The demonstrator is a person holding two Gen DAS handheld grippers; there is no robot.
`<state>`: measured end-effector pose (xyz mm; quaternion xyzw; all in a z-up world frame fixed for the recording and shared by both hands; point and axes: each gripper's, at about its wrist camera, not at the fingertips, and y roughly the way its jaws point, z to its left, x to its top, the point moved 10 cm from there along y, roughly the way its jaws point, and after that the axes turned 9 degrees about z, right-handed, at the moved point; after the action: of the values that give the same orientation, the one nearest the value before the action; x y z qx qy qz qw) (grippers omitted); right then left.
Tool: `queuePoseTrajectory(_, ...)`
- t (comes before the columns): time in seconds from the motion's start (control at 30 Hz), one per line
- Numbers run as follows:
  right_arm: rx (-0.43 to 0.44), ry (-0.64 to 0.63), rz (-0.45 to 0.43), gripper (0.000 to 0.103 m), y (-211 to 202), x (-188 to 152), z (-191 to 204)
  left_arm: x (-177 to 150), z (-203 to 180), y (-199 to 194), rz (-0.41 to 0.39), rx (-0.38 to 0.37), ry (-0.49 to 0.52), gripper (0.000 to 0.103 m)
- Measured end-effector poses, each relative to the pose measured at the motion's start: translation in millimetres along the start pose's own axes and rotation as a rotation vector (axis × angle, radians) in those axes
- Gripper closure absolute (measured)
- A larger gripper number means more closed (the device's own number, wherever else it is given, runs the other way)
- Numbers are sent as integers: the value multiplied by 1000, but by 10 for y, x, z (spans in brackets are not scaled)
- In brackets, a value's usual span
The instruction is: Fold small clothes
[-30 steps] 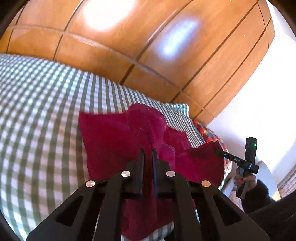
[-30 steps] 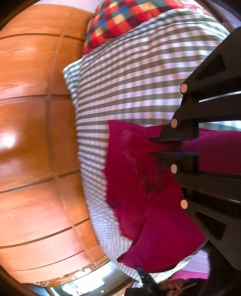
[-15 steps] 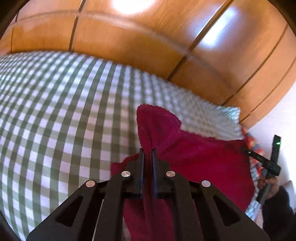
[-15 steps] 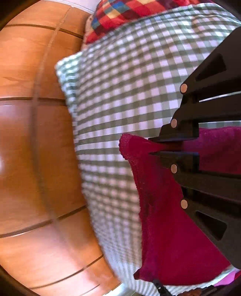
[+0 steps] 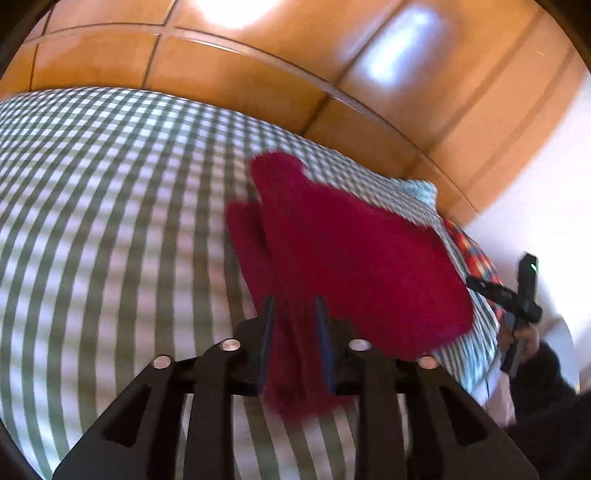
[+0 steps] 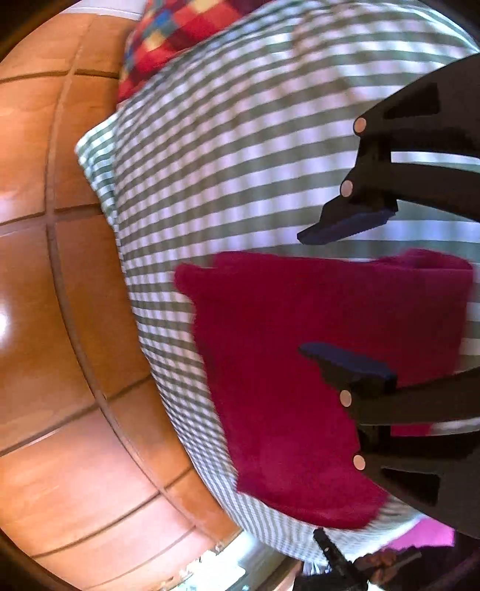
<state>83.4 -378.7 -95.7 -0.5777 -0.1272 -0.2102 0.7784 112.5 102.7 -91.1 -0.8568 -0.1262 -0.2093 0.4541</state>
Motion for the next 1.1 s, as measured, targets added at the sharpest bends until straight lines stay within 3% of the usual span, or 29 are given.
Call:
queuePoseTrajectory(0.03, 26, 1, 13, 48, -45, -150, 32, -147, -58, -52, -1, -9, 15, 41)
queuePoseTrajectory(0.07, 48, 0, 26, 48, -71, -289, 54, -255, -90, -89, -7, -1, 26, 35)
queuePoseTrajectory(0.2, 51, 8, 66, 47, 3, -566, 75, -534, -140, -1, 4, -12, 29, 34)
queuePoseTrajectory(0.23, 46, 11, 81, 51, 64, -614, 73, -547, -145, 41, 4, -19, 33, 38)
queuePoseTrajectory(0.27, 36, 9, 88, 61, 101, -646, 67, -551, -156, 81, 7, -20, 45, 45)
queuePoseTrajectory(0.33, 11, 1, 96, 83, 140, -653, 59, -563, -145, 189, 41, -2, 74, 83)
queuePoseTrajectory(0.37, 8, -2, 90, 96, 116, -638, 70, -551, -128, 206, 44, 3, 77, 89)
queuePoseTrajectory(0.57, -53, -62, 10, 98, -317, -566, 81, -550, -225, -181, 13, -33, 154, 96)
queuePoseTrajectory(0.73, -72, -41, 116, 98, -104, -992, -67, -993, -55, 8, 122, -16, 107, 96)
queuePoseTrajectory(0.83, -52, -14, 131, 98, -111, -1217, -83, -1154, -34, -26, 113, -51, 40, 96)
queuePoseTrajectory(0.97, -43, -21, 139, 97, -146, -1220, -75, -1158, -115, -112, 111, -74, 23, 94)
queuePoseTrajectory(1.0, -34, -29, 148, 96, -139, -1194, -51, -1115, -115, -124, 109, -69, 18, 90)
queuePoseTrajectory(1.03, -40, -31, 143, 91, -154, -1160, -55, -1049, -131, -158, 94, -75, 13, 85)
queuePoseTrajectory(1.1, -36, -30, 119, 68, -218, -1070, -71, -851, -159, -273, 31, -89, 0, 73)
